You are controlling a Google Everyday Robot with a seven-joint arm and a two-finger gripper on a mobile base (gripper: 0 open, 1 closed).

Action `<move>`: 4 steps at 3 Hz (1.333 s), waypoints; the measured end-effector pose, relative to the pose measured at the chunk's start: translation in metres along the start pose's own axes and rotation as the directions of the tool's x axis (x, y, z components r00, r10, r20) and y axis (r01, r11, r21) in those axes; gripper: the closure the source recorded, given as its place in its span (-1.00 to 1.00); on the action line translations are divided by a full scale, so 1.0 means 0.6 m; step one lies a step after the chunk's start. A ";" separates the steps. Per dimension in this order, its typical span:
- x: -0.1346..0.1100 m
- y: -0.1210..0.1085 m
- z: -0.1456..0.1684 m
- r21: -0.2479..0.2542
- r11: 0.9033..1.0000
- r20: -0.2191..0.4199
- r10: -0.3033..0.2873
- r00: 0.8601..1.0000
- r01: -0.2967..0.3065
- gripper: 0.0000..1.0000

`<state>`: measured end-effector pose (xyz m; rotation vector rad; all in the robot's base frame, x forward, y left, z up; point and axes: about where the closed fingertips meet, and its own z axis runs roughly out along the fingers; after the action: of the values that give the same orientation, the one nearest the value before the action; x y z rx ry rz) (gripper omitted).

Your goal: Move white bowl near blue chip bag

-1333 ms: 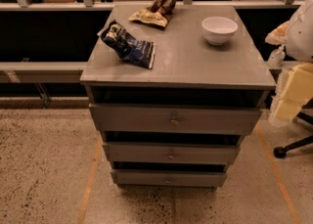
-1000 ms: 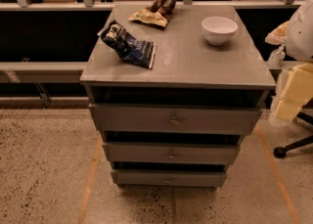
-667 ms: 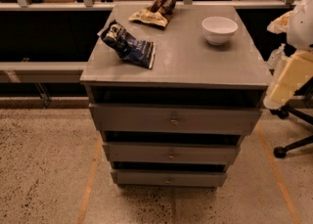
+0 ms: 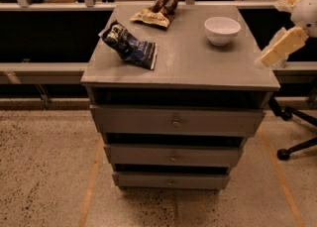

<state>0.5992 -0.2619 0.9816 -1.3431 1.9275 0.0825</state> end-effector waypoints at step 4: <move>-0.065 -0.093 0.077 0.103 0.988 0.111 0.104 0.988 -0.115 -1.00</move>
Offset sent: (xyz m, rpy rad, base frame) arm 0.0151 -0.0005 -0.0059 0.0420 -0.0047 0.0010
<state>0.6760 -0.2356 0.9932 -1.1386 1.8884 0.0978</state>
